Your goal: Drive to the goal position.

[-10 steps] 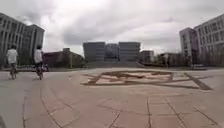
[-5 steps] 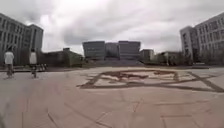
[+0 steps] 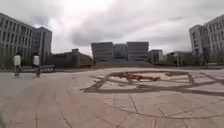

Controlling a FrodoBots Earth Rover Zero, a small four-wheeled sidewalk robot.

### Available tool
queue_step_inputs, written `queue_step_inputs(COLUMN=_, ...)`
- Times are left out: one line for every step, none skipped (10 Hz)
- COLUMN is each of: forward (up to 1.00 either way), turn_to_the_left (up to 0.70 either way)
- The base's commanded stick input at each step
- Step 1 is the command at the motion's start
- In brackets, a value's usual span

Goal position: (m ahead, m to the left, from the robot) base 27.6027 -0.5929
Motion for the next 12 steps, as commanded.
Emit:
queue_step_inputs(forward=1.0, turn_to_the_left=0.0)
queue_step_inputs(forward=1.0, turn_to_the_left=0.0)
queue_step_inputs(forward=1.0, turn_to_the_left=0.0)
queue_step_inputs(forward=1.0, turn_to_the_left=0.0)
queue_step_inputs(forward=1.0, turn_to_the_left=0.0)
queue_step_inputs(forward=1.0, turn_to_the_left=0.0)
queue_step_inputs(forward=1.0, turn_to_the_left=0.0)
queue_step_inputs(forward=1.0, turn_to_the_left=0.0)
queue_step_inputs(forward=1.0, turn_to_the_left=0.0)
queue_step_inputs(forward=1.0, turn_to_the_left=0.0)
queue_step_inputs(forward=1.0, turn_to_the_left=0.0)
queue_step_inputs(forward=1.0, turn_to_the_left=0.0)
